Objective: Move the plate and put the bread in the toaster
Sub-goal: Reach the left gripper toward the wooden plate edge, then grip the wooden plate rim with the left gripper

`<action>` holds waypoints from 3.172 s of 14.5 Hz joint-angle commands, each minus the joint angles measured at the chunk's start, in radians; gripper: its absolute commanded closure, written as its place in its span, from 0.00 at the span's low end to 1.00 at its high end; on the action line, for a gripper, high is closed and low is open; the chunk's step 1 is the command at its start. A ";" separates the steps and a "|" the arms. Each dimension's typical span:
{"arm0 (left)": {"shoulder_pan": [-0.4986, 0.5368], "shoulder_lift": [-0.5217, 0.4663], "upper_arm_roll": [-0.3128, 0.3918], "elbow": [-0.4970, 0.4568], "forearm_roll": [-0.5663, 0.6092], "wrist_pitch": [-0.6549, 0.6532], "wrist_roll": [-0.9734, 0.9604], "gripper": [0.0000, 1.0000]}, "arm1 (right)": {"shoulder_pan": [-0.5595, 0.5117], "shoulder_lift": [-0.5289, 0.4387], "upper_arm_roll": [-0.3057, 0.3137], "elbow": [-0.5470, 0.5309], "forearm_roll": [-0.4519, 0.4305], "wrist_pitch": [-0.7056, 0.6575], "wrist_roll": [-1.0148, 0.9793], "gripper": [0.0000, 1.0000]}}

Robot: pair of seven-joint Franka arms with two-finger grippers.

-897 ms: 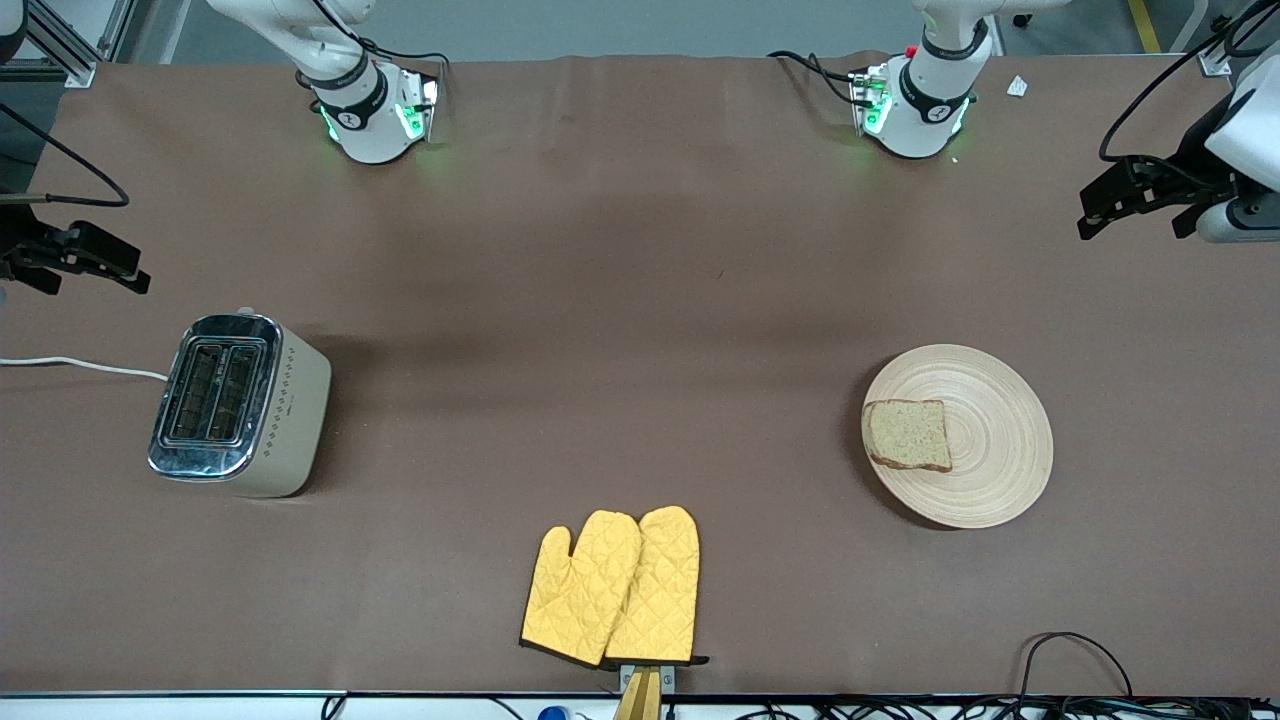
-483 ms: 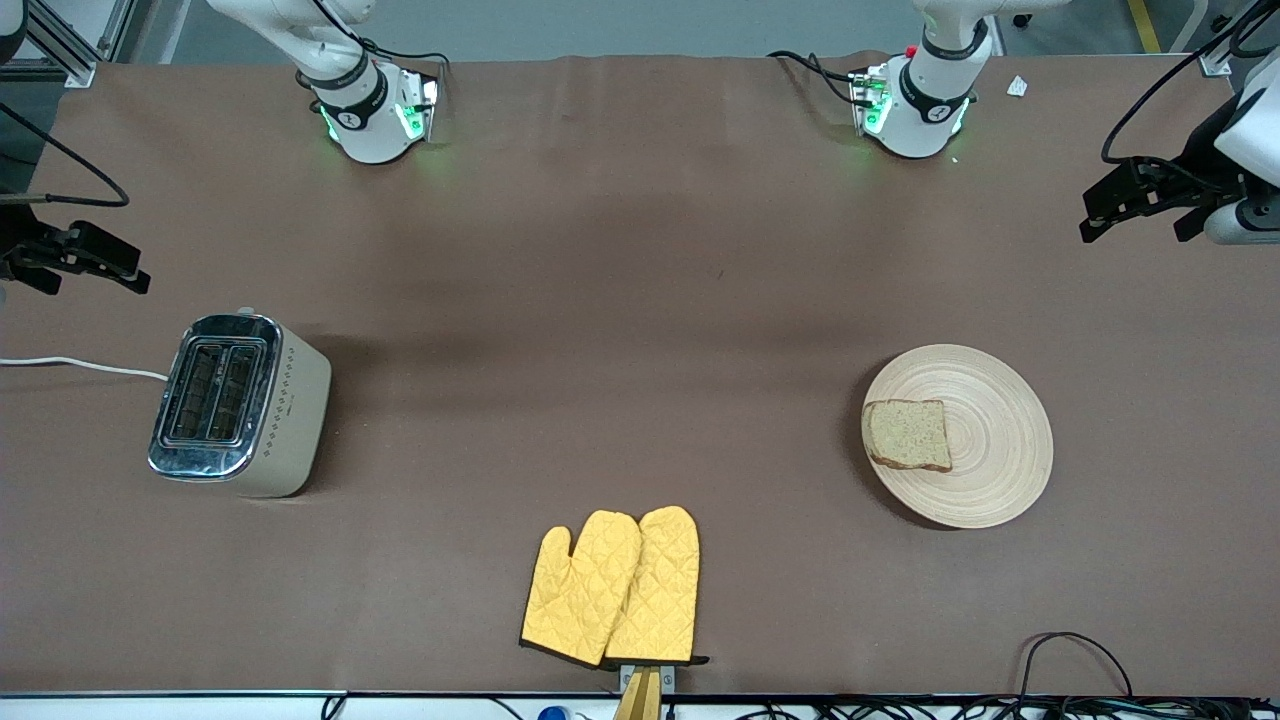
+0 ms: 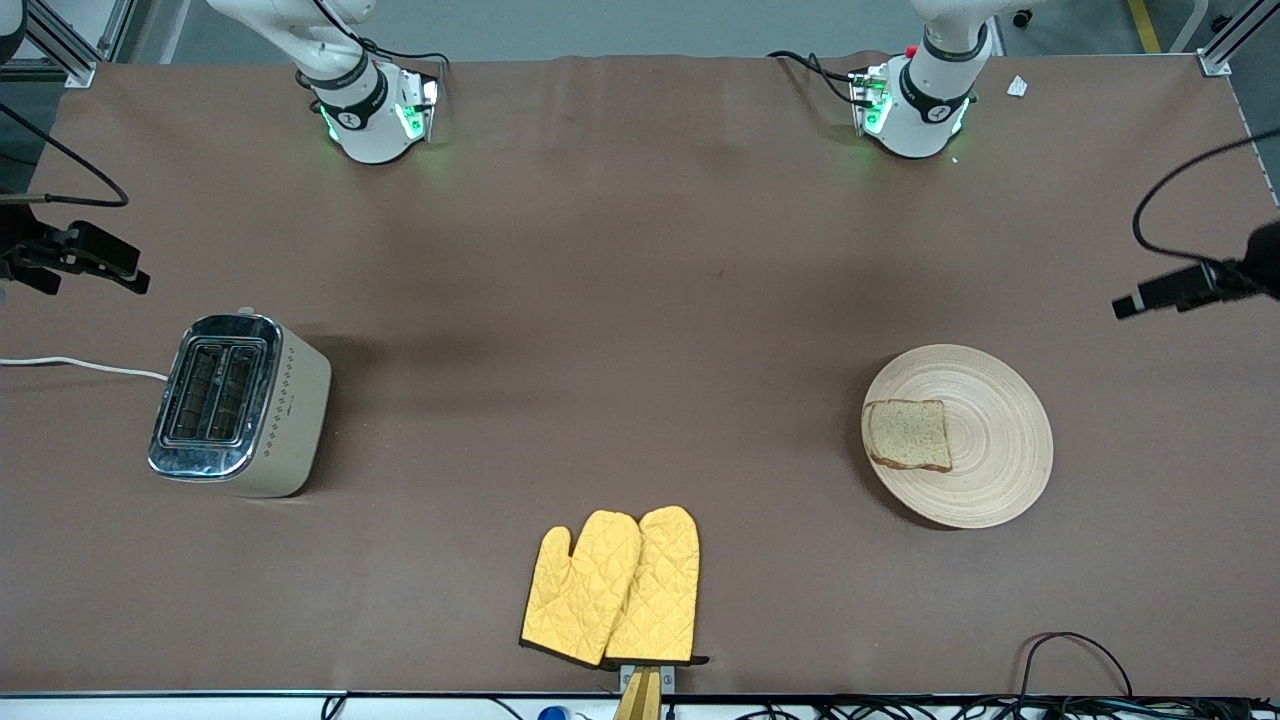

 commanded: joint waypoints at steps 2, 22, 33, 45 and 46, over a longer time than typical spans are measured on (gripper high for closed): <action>0.043 0.169 -0.005 0.090 -0.034 0.072 0.121 0.00 | -0.008 -0.010 0.003 -0.004 0.016 -0.001 -0.010 0.00; 0.246 0.630 -0.011 0.090 -0.352 0.278 0.666 0.26 | -0.004 -0.010 0.007 -0.004 0.013 -0.009 -0.007 0.00; 0.237 0.671 -0.016 0.085 -0.350 0.290 0.724 0.48 | -0.005 -0.010 0.007 -0.004 0.014 -0.007 -0.010 0.00; 0.237 0.687 -0.024 0.081 -0.353 0.267 0.792 0.94 | -0.005 -0.010 0.007 -0.004 0.016 -0.007 -0.012 0.00; 0.237 0.684 -0.025 0.082 -0.355 0.262 0.799 0.98 | -0.004 -0.010 0.007 -0.004 0.016 -0.007 -0.012 0.00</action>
